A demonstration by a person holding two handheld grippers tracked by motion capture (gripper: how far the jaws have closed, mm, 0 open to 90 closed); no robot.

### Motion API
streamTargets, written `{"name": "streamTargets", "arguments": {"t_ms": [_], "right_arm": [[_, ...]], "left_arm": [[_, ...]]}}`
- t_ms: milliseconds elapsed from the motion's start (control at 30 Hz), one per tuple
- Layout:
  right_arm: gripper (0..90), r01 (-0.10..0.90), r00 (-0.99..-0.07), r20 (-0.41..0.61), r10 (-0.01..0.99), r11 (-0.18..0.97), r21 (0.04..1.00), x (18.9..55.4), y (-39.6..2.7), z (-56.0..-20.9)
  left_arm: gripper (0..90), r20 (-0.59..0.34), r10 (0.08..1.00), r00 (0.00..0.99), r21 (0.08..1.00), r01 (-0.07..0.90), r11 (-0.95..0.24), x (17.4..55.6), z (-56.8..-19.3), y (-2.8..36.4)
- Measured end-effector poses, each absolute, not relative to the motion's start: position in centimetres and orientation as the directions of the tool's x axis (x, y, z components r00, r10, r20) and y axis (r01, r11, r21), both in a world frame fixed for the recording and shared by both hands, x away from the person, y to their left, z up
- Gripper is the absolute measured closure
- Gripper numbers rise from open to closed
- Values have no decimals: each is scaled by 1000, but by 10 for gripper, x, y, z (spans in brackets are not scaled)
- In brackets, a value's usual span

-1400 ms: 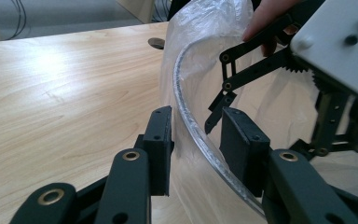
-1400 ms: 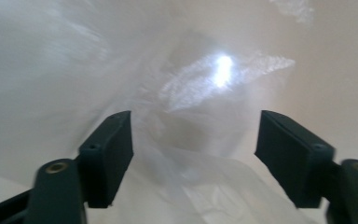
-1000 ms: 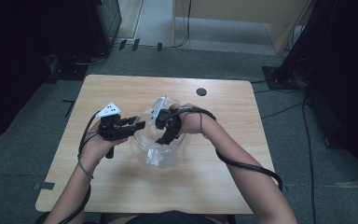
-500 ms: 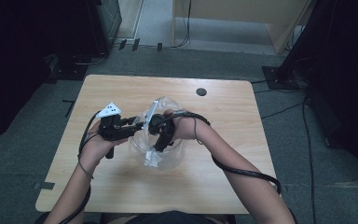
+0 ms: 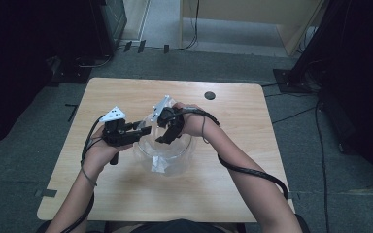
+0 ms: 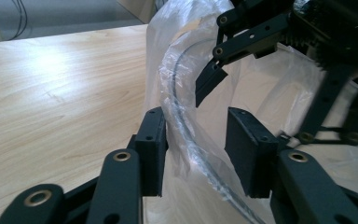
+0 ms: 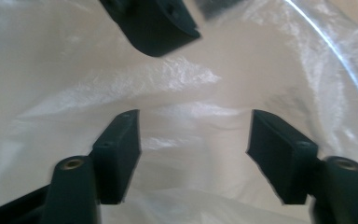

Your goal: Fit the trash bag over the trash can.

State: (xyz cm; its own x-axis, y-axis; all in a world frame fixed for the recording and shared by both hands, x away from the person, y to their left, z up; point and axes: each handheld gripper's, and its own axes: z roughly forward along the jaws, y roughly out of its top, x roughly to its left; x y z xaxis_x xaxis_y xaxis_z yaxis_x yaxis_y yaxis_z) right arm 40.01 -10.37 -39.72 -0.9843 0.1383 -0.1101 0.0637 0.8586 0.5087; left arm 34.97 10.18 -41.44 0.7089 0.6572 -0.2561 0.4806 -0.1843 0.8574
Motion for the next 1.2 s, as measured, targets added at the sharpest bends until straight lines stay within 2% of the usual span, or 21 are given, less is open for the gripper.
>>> {"name": "streamTargets", "arguments": {"t_ms": [133, 267, 900, 1033, 1200], "right_arm": [[327, 48, -986, -108, 126, 841, 539, 400, -107, -398], [308, 73, -990, -53, 129, 802, 593, 398, -113, -394], [229, 128, -988, 17, 154, 752, 647, 385, -136, -378], [220, 129, -987, 14, 158, 749, 650, 381, -142, -375], [228, 184, -979, 52, 198, 737, 650, 378, -149, -373]], "left_arm": [[555, -254, 654, 712, 857, 479, -188, 350, -414, 103], [518, -247, 652, 717, 857, 475, -199, 350, -412, 104], [367, -184, 616, 766, 860, 428, -276, 343, -394, 111], [372, -176, 611, 772, 859, 423, -288, 342, -391, 113], [368, -186, 598, 780, 854, 429, -293, 341, -389, 114]]}}
